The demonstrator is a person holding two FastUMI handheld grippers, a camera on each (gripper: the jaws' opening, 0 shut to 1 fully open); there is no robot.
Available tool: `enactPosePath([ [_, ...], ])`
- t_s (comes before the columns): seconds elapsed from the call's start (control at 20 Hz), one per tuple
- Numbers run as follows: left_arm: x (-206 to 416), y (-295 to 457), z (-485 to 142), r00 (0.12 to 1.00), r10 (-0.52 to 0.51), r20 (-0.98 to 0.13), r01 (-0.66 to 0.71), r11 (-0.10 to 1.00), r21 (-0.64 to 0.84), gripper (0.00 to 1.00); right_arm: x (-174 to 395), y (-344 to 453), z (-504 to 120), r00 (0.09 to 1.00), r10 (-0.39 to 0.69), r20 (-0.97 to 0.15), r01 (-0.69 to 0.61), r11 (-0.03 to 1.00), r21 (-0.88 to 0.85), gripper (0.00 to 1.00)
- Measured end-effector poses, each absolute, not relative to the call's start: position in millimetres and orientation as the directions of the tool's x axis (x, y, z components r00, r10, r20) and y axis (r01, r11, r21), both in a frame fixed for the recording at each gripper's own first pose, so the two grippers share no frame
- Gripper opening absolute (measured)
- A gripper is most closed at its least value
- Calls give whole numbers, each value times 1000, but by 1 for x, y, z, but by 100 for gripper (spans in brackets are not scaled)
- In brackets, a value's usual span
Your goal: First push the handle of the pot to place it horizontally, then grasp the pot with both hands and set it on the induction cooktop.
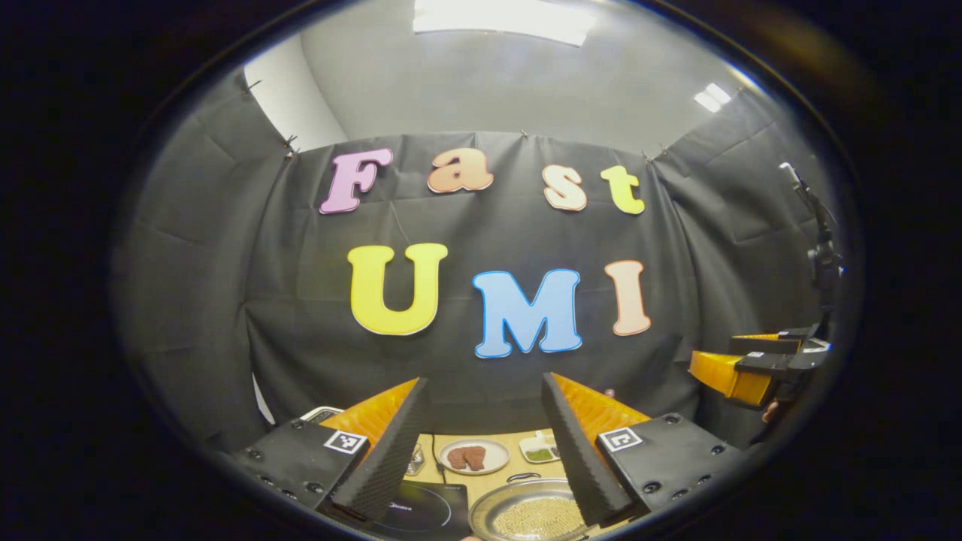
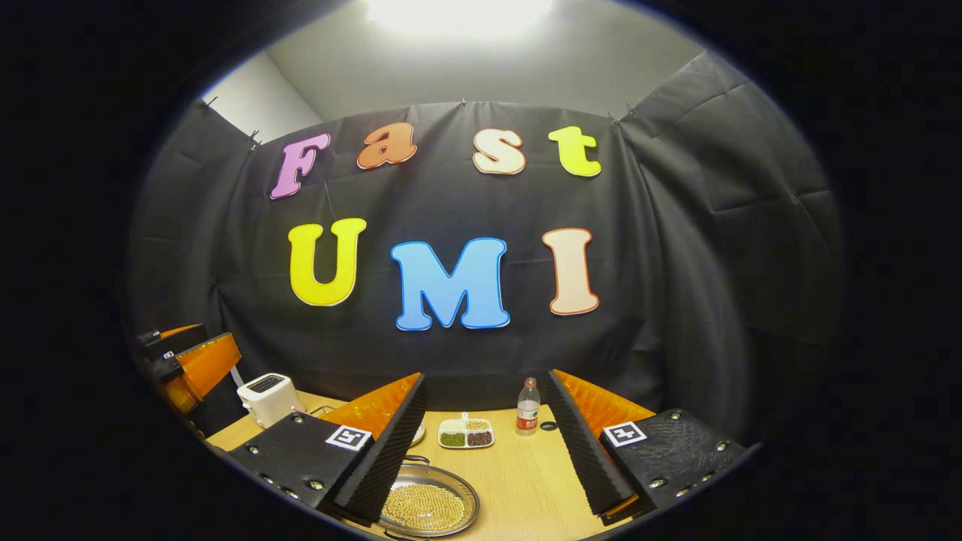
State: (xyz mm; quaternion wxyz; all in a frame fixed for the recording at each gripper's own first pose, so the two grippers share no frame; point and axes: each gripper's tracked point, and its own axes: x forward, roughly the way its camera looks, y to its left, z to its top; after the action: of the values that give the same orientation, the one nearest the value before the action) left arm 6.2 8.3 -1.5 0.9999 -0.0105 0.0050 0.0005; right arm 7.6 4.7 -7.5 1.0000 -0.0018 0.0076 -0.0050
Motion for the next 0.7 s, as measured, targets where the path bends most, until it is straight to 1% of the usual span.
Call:
enactPosePath([
  [0.05, 8, 11, -3, 1000, 4, -10, -4, 1000, -17, 95, 8, 6, -10, 1000, -10, -19, 10, 1000, 0, 96],
  [0.1, 8, 13, -2, 1000, 5, -10, -5, 1000, -14, 98, 10, 6, -12, 1000, -11, -24, 11, 1000, 1, 96],
  [0.2, 7, 18, -3, 1000, 14, -7, -14, 1000, -6, 96, 12, 9, -18, 999, -8, -36, 8, 1000, 0, 96],
  [0.25, 6, 22, -4, 1000, 21, -7, -21, 1000, -2, 98, 13, 11, -23, 999, -4, -43, 4, 1000, -3, 96],
  [0.4, 4, 29, -7, 999, 43, -14, -43, 999, -2, 98, 16, 19, -35, 997, 16, -74, -17, 1000, -9, 96],
  [0.45, 4, 31, -9, 999, 47, -17, -47, 999, -5, 96, 17, 22, -41, 996, 23, -87, -24, 1000, -9, 96],
  [0.5, 3, 33, -11, 999, 50, -21, -50, 999, -5, 98, 17, 24, -46, 994, 27, -101, -28, 1000, -10, 96],
  [0.65, 3, 36, -19, 998, 49, -40, -50, 999, 0, 96, 18, 30, -70, 985, 32, -171, -35, 999, -14, 96],
  [0.7, 3, 37, -21, 998, 49, -45, -49, 999, 2, 95, 17, 33, -78, 979, 42, -197, -45, 999, -9, 74],
])
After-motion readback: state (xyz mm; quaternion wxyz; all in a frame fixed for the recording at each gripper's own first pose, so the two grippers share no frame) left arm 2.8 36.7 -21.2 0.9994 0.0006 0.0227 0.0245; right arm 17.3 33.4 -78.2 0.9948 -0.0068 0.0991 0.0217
